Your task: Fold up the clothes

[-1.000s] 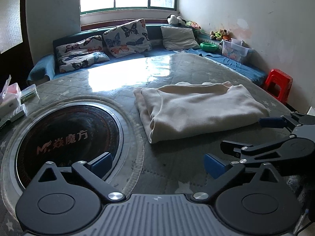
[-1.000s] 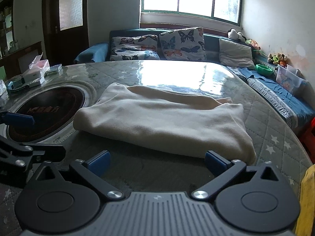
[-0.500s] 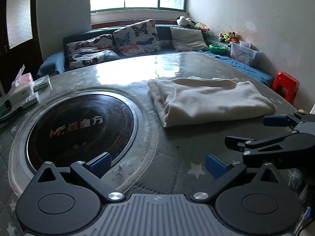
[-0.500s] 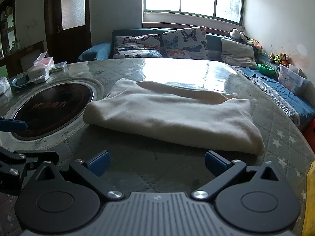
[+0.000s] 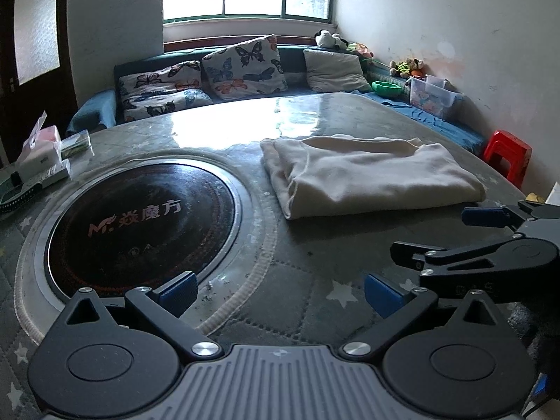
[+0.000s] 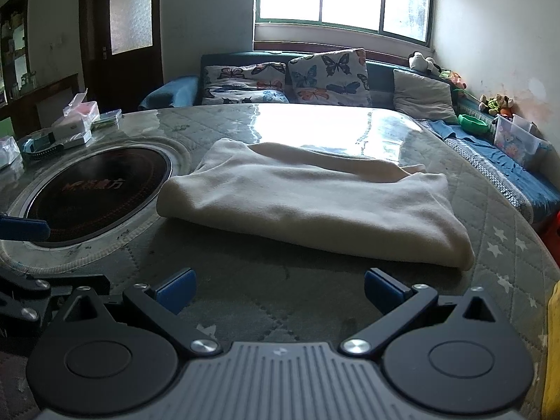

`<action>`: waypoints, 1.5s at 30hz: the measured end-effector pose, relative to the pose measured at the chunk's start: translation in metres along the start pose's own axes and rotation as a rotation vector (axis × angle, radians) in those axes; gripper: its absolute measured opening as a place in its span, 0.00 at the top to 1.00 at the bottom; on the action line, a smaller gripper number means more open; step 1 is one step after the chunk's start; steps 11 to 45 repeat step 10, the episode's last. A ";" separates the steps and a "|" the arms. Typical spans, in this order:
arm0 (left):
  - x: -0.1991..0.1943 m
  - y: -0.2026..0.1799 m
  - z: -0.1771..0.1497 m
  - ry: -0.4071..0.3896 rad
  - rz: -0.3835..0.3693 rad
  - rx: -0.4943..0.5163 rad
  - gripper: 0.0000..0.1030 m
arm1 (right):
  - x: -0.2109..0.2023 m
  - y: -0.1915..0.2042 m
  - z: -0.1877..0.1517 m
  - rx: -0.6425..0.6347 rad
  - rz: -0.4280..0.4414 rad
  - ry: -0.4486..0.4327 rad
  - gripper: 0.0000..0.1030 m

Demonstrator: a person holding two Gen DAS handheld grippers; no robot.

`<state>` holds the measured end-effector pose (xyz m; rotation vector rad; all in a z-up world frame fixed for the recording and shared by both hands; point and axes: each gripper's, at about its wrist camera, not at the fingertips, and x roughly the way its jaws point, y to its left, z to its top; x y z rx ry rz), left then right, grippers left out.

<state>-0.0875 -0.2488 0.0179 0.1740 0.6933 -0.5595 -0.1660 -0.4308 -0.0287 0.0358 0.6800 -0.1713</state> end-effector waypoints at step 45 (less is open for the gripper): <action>-0.009 -0.012 0.001 -0.017 -0.026 0.017 0.00 | -0.011 -0.005 -0.002 0.029 -0.017 -0.002 0.00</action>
